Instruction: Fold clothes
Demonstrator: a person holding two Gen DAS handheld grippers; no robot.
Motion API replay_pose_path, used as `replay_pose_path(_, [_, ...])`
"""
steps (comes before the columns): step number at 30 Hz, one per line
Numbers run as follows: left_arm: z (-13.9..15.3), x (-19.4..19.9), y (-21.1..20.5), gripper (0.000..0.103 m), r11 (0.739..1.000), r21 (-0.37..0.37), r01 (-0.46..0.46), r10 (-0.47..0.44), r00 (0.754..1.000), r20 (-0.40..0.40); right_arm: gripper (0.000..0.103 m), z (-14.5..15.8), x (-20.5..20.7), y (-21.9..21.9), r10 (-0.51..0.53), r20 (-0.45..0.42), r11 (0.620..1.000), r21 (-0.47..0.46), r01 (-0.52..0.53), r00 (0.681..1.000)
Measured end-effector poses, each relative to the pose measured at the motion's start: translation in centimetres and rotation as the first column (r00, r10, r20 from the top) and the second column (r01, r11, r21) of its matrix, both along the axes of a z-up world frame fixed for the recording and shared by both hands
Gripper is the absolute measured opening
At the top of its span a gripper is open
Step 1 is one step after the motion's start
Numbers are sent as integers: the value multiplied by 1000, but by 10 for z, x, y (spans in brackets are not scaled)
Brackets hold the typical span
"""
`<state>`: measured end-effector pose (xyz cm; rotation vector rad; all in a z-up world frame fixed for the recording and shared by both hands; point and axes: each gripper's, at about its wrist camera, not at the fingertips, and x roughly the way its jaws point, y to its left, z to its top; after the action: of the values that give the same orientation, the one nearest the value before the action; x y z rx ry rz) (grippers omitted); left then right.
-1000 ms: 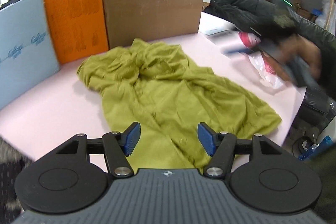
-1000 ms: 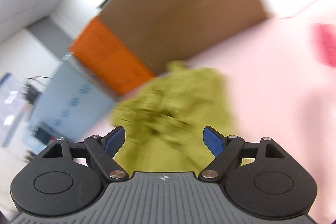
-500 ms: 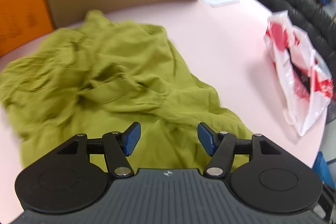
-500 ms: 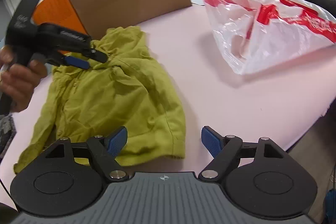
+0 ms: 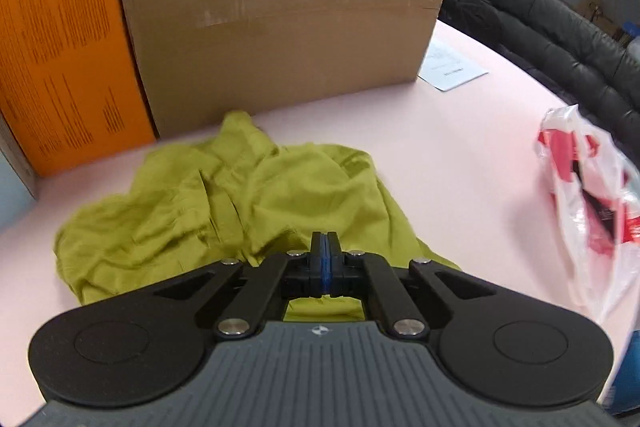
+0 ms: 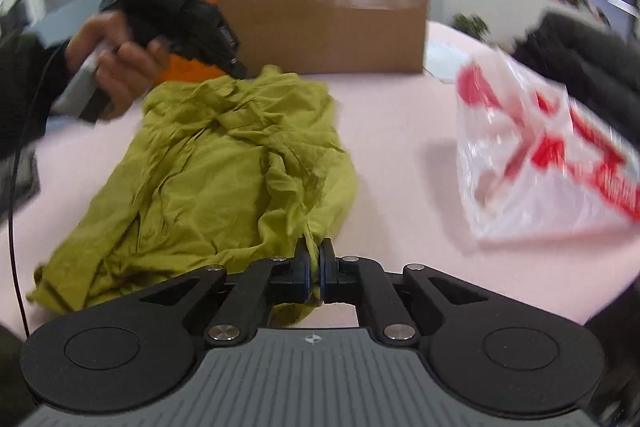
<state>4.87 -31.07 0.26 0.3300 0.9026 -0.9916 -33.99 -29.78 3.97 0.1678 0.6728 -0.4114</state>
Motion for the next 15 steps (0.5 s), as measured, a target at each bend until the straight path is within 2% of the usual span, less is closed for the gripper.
replay_pose_path(1, [3, 5, 4, 3, 1000, -5, 0, 0, 1000, -14, 5, 0, 1, 2, 19, -18, 1000, -16, -19, 1000])
replay_pose_path(3, [-13, 0, -5, 22, 998, 50, 25, -22, 997, -74, 4, -3, 1, 2, 43, -53, 999, -13, -43, 998])
replay_pose_path(4, [-19, -4, -7, 35, 998, 65, 18, -12, 996, -87, 4, -6, 0, 2, 44, -69, 999, -11, -45, 997])
replay_pose_path(5, [-24, -6, -11, 44, 998, 68, 15, -7, 994, -111, 5, -9, -2, 2, 40, -78, 999, -3, -41, 996])
replay_pose_path(10, [-47, -18, -29, 46, 997, 81, 1, 18, 972, -234, 5, -10, -13, 2, 3, -64, 999, 36, -1, 998])
replay_pose_path(13, [-58, -20, -40, 46, 990, 141, -21, 55, 969, -243, 4, -7, -17, 2, -6, -49, 999, 47, 8, 999])
replay_pose_path(15, [-61, -21, -41, 42, 987, 155, -28, 64, 970, -234, 5, -6, -17, 3, -4, -45, 999, 50, 6, 999])
